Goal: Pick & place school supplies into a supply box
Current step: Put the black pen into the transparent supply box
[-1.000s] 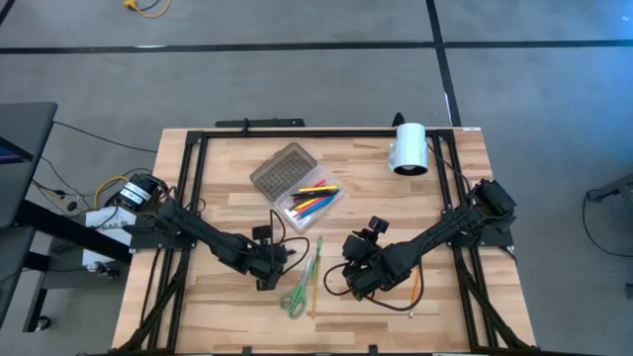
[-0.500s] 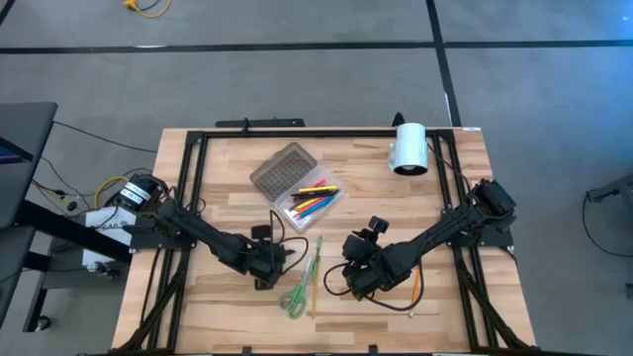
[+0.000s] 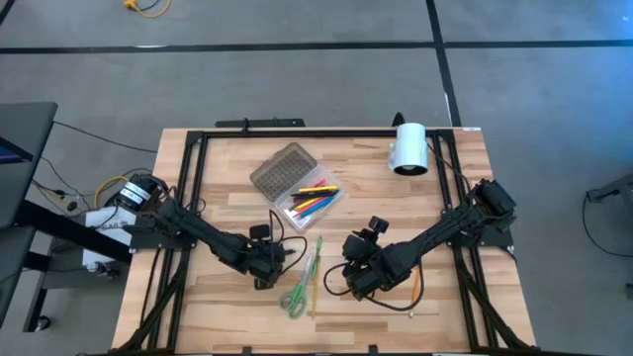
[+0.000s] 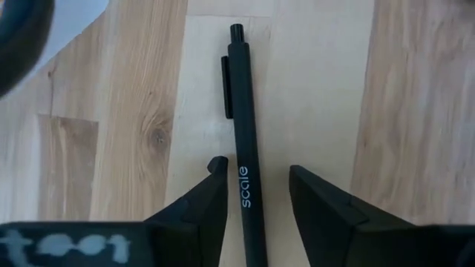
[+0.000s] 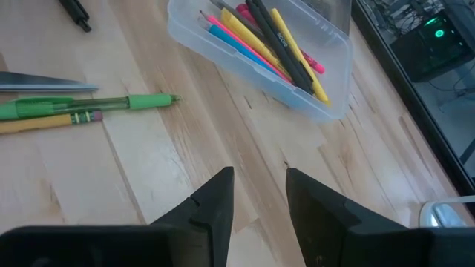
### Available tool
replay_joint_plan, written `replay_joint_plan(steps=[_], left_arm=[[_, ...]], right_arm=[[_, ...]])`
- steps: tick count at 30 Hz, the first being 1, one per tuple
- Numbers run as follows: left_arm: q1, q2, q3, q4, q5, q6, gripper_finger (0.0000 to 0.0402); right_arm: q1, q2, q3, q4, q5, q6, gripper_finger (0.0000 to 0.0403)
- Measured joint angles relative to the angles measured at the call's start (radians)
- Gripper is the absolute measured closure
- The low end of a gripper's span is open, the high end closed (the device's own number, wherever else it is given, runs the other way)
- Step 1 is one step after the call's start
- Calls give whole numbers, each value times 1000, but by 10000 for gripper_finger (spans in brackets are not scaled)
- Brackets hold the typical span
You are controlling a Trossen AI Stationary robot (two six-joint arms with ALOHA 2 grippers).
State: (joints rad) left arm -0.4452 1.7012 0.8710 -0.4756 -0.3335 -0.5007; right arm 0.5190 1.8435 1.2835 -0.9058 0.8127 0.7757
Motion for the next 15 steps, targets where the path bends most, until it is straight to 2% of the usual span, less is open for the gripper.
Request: replay_joint_plan(steps=[7,15], left_arm=[[35,-5,-42,43,51,2,296],[40,-3,-53,60,57,33,336]], right_arm=[[0,0,0,1,0,0,285],[0,0,0,0,0,0,285]])
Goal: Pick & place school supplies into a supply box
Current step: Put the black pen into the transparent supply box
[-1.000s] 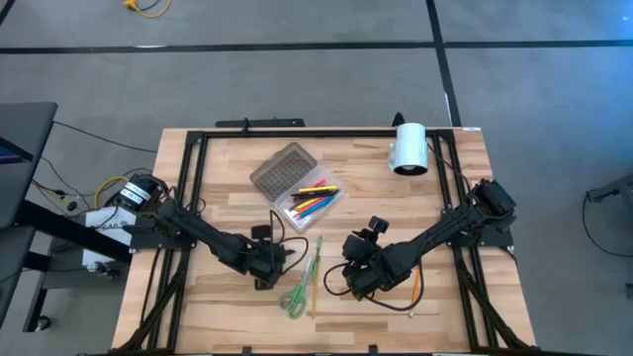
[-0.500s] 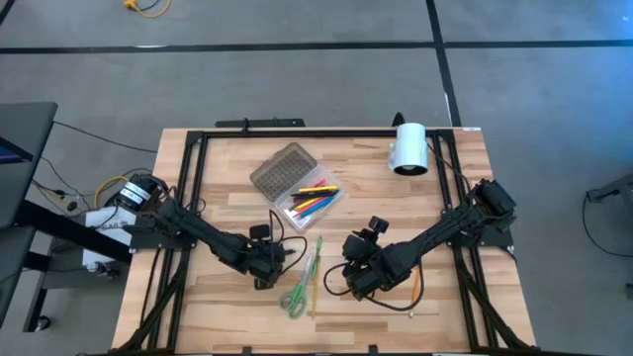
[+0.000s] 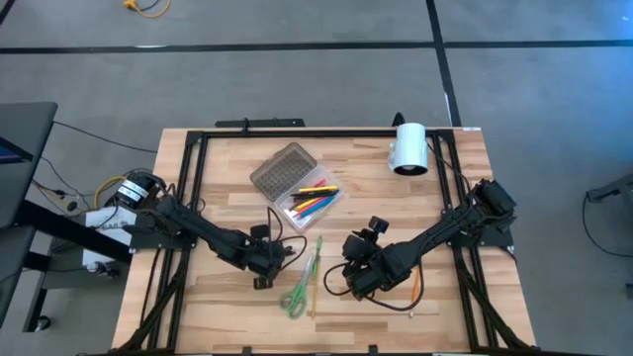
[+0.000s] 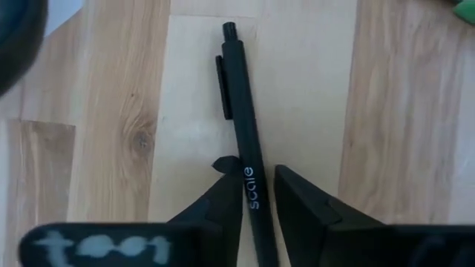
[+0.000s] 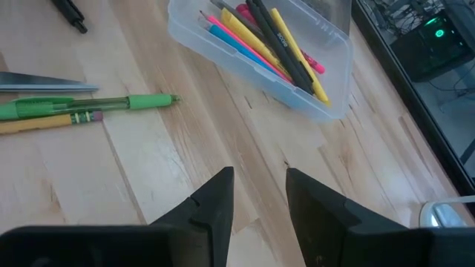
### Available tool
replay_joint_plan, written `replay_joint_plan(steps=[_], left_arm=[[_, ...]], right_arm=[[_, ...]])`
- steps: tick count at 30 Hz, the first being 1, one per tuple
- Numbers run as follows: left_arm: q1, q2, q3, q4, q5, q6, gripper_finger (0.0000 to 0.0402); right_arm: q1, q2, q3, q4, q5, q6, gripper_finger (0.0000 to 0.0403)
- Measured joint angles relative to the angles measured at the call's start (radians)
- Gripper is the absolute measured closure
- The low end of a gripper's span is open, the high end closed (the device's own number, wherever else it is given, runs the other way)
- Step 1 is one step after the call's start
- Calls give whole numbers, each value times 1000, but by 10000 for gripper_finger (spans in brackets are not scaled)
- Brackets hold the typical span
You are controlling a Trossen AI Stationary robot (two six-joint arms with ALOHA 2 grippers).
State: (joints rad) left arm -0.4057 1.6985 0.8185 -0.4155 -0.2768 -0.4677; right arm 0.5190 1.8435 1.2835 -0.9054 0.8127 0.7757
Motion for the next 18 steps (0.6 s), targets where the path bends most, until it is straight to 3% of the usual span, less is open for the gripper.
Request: replay_joint_plan(steps=[8,18], left_arm=[[2,1,-1,6,33,28,381],[-10,3,-2,8,1,74,384]], right_arm=[[0,0,0,-1,0,0,285],[0,0,0,-2,0,-2,285]])
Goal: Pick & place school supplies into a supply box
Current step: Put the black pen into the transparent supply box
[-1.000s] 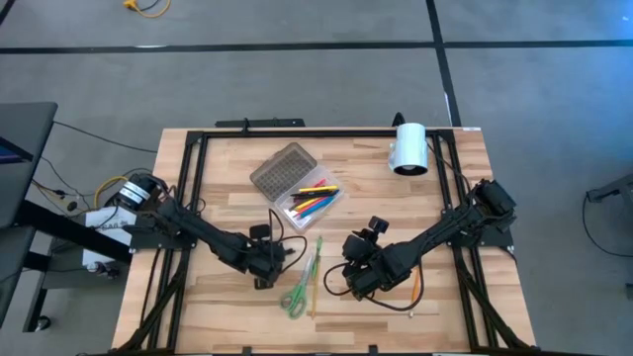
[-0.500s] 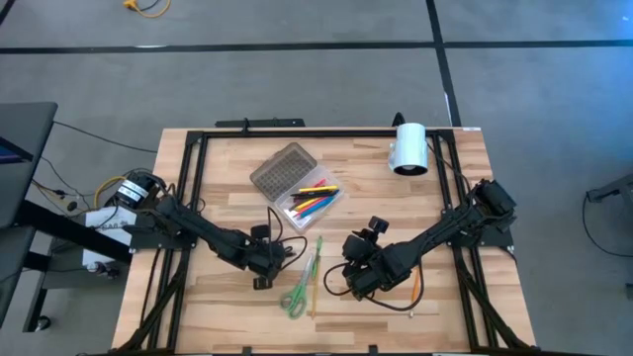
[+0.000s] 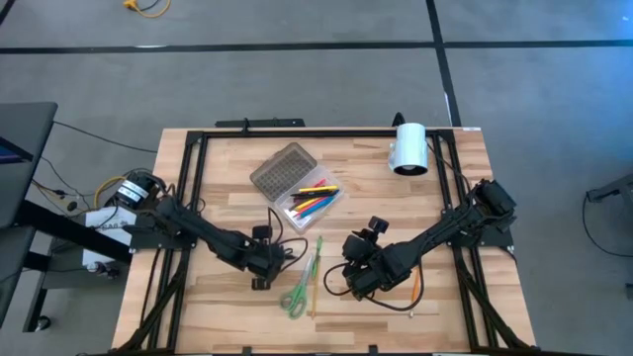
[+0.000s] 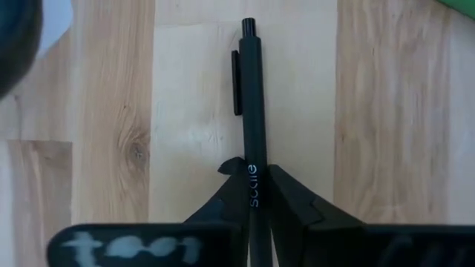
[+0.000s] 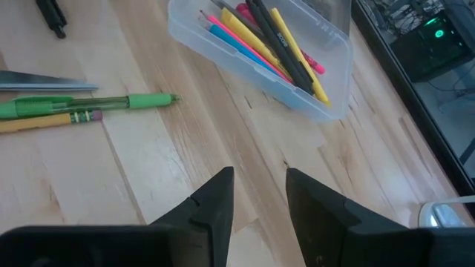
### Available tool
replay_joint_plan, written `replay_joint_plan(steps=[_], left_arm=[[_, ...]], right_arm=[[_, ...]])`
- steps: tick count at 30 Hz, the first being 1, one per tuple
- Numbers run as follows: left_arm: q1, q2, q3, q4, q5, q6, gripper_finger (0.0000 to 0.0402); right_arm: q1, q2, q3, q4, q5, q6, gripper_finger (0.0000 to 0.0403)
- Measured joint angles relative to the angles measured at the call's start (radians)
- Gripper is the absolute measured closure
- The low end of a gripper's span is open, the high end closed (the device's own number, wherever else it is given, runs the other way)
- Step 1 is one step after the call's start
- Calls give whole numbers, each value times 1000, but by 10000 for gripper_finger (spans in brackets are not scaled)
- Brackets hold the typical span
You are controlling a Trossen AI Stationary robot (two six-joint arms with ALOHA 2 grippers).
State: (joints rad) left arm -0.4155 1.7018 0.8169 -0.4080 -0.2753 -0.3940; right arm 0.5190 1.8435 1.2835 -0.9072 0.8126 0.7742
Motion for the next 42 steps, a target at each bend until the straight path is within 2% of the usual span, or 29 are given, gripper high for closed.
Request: replay_joint_plan(steps=[14,23,28,34,42], left_arm=[[-111,7,67,-75,-209,18,392],[-142,6,102,-99,-276,23,392],[-143,5,121,-102,-372,46,391],[-91,4,154,-99,-499,68,391],[84,3,203,-34,-520,205,391]], right_arm=[[0,0,0,6,0,-15,285],[0,0,0,6,0,-15,285],[0,0,0,6,0,-15,285],[0,0,0,7,0,-15,285],[0,0,0,6,0,-16,285]])
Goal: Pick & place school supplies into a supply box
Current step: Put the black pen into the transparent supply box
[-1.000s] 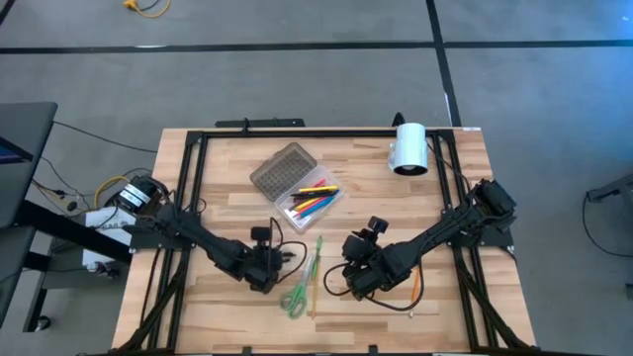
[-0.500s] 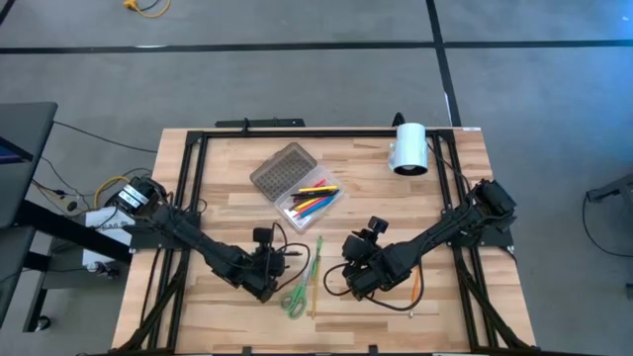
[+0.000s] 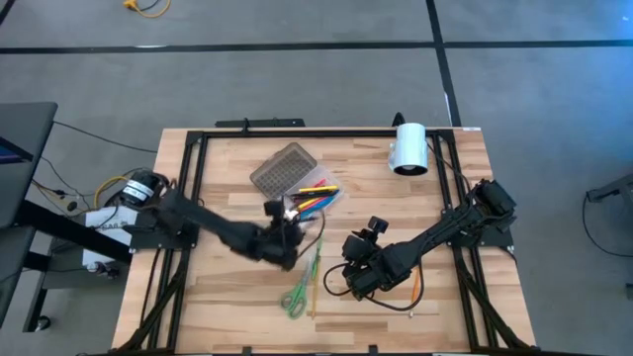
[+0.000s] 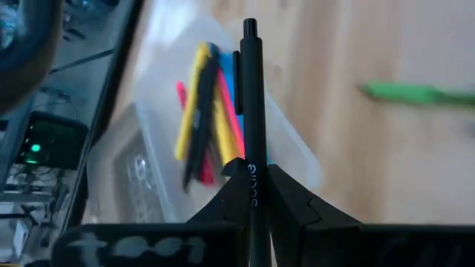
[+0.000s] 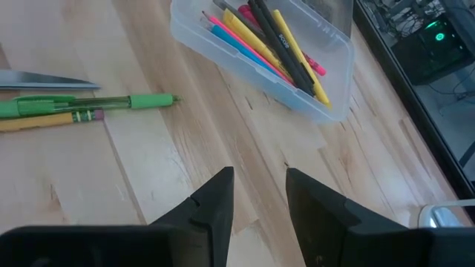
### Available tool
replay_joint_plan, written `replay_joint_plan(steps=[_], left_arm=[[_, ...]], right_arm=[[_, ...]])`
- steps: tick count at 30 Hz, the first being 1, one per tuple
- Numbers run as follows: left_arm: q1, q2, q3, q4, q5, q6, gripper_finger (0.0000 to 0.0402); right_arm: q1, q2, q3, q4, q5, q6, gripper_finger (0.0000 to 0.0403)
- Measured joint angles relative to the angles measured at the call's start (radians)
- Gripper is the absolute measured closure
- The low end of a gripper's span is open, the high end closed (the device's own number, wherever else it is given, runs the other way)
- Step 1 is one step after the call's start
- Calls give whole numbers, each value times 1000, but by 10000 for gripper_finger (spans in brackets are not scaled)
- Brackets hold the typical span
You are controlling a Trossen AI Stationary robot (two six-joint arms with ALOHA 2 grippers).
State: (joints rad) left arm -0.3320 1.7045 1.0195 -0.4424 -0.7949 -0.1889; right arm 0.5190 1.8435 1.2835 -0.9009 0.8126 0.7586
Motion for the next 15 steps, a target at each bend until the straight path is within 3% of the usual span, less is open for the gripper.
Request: replay_joint_plan(steps=[8,15], left_arm=[[251,-1,0,210,256,191,391],[363,-1,-1,218,319,196,387]], right_arm=[[0,0,0,-3,0,-8,285],[0,0,0,-13,0,-11,285]])
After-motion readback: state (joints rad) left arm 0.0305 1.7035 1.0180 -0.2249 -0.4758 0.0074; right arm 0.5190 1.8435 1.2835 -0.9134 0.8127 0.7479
